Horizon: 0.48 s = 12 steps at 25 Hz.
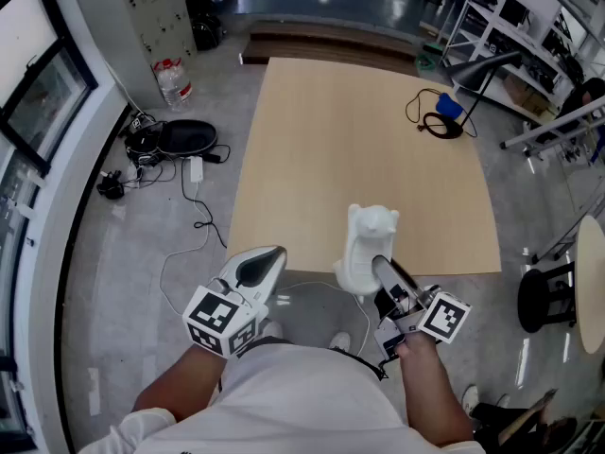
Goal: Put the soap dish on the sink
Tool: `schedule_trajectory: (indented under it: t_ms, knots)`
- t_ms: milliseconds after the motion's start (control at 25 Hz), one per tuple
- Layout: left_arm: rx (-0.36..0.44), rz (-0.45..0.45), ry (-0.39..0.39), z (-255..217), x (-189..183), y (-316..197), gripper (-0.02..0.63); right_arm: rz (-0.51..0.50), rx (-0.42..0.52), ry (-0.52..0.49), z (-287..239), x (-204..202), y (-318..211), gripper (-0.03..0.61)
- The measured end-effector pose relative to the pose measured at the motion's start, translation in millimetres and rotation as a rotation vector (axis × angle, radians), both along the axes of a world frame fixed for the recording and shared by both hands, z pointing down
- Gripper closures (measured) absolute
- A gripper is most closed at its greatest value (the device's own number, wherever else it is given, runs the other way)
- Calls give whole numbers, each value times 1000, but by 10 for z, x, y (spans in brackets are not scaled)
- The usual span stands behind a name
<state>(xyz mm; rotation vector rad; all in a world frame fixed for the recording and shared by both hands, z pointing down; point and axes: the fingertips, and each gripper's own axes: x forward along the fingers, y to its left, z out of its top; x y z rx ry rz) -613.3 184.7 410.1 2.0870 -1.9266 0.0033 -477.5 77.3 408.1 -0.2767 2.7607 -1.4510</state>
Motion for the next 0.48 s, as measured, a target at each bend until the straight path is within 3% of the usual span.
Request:
schedule_trajectory:
  t_ms: [480]
  knots:
    - [2, 4, 6, 16, 26, 30, 606, -7, -14, -3, 7, 3, 33, 437]
